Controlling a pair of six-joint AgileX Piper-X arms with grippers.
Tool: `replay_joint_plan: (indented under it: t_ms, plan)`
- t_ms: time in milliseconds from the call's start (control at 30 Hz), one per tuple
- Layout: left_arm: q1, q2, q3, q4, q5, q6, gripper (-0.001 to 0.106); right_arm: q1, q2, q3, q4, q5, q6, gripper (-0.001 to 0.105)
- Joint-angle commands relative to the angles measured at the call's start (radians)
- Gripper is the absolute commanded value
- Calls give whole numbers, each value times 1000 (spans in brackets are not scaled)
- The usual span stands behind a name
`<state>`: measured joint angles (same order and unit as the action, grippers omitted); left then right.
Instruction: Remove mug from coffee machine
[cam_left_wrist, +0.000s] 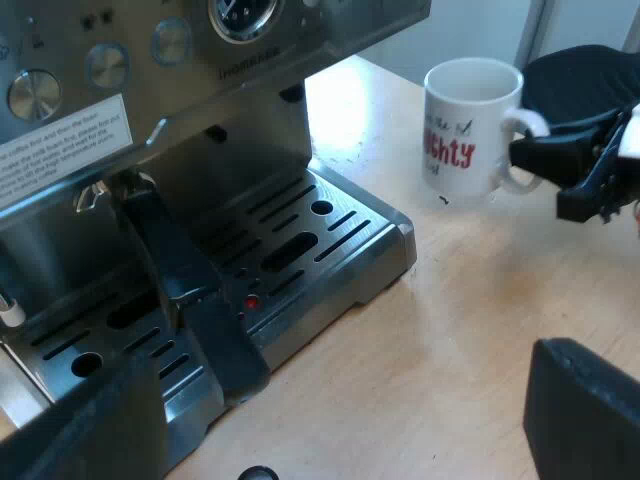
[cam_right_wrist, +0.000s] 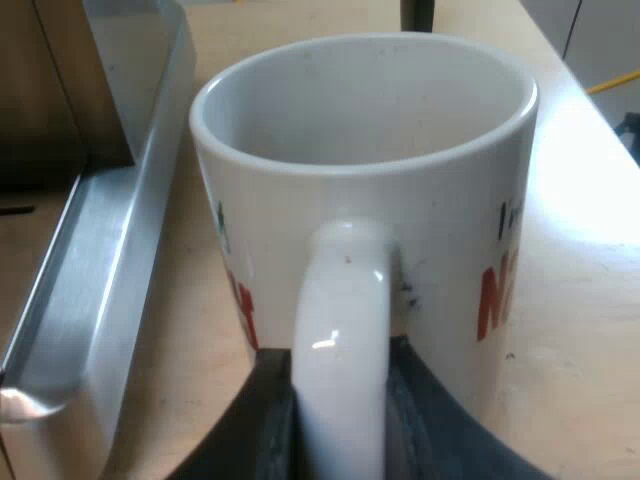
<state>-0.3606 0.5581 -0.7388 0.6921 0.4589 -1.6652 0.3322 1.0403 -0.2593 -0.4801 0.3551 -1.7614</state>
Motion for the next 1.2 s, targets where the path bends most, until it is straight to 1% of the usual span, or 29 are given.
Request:
replay_joint_plan:
  t_ms: [33,133,333,600,667,700,767,800,833,900,967,1200]
  plan:
    - [-3,0,-8,-17,11,7,77,-4,66,-11,-161,3,-24,0]
    - [-3,0,-8,-17,11,7,77,-4,148,-11,-228,3,-24,0]
    - [-3,0,-8,-17,11,7,77,-4,265,-11,-335,3,-24,0]
    - [-3,0,-8,-17,11,7,77,-4,327,-13,-344,0,-24,0]
    - [-3,0,-8,-17,11,7,77,-4,328,-13,-344,0,-24,4]
    - [-3,0,-8,-17,11,7,77,-4,328,-13,-344,-2,-24,11]
    - [-3,0,-8,-17,11,7,77,-4,328,-13,-344,-2,-24,15]
    - [-3,0,-8,-17,11,7,77,-4,328,-13,-344,-21,-24,30]
    - [-3,0,-8,-17,11,7,77,-4,328,-13,-342,-39,-24,42]
    - [-3,0,-8,-17,11,7,77,-1,328,-13,-322,-47,-14,53]
    - [-3,0,-8,-17,11,7,77,-1,328,-13,-289,-45,-7,55]
    - [-3,0,-8,-17,11,7,77,11,283,-13,-204,-38,5,55]
